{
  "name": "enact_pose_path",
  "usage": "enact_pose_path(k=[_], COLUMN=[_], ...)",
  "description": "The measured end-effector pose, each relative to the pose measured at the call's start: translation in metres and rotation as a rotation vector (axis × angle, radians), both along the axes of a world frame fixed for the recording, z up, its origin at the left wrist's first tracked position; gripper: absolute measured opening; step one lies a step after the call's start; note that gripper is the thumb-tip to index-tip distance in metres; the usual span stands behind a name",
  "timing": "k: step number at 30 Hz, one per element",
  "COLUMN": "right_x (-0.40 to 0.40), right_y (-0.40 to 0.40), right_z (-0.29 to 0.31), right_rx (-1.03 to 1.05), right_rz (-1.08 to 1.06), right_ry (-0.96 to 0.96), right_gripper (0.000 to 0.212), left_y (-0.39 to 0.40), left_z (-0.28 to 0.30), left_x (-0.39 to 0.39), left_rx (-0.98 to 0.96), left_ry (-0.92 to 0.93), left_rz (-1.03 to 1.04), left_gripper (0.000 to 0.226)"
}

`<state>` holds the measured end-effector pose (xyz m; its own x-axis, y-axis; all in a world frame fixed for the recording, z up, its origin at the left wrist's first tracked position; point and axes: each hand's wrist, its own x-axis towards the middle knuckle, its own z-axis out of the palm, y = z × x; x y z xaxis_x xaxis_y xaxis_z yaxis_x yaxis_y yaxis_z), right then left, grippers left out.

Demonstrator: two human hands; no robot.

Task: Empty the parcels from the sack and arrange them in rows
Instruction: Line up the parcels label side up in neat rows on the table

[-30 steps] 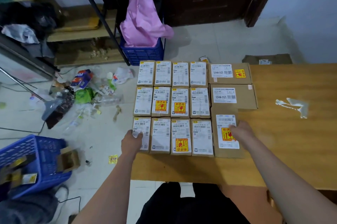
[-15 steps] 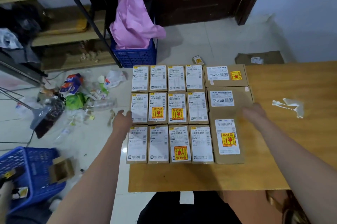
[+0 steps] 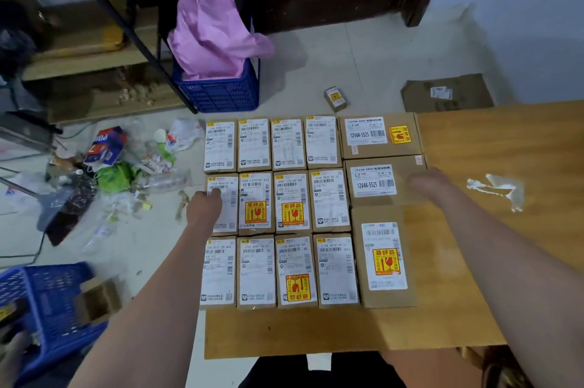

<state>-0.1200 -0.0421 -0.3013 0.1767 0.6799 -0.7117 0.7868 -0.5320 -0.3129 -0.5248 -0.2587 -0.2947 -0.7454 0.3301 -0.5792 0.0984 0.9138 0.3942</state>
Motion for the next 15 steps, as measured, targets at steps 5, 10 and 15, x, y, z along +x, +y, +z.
enact_pose_path(k=[5,10,15], right_x=[-0.001,-0.016,-0.068], right_y=[0.008,0.048,0.087], right_z=[0.004,0.013,0.025], right_rx=[-0.027,0.147,0.206], right_rz=[0.004,0.135,0.565], right_ry=[-0.019,-0.204,-0.184], right_gripper=[0.050,0.076,0.078], left_y=[0.004,0.033,0.075], left_z=[0.001,0.009,0.013], left_x=[-0.006,-0.025,-0.035], left_rx=[-0.035,0.020,0.117], left_ry=[0.003,0.006,-0.050], left_rz=[0.029,0.050,0.056], left_gripper=[0.050,0.060,0.059])
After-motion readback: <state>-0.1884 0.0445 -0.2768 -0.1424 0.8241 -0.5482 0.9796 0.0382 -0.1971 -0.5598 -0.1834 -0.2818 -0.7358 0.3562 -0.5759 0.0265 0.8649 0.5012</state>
